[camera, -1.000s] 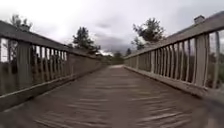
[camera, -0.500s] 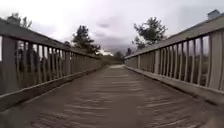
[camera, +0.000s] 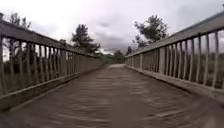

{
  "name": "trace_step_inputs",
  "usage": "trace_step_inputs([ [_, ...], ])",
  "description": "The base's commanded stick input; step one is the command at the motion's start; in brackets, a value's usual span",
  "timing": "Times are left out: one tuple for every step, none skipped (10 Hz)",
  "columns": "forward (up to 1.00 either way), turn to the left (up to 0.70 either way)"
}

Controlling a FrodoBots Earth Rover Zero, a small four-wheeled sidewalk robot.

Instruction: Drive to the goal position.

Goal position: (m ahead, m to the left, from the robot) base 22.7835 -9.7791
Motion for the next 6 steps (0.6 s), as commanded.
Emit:
trace_step_inputs([
  [0.50, 0.00],
  [0.50, 0.00],
  [0.50, 0.00],
  [0.50, 0.00],
  [0.50, 0.00],
  [0.50, 0.00],
])
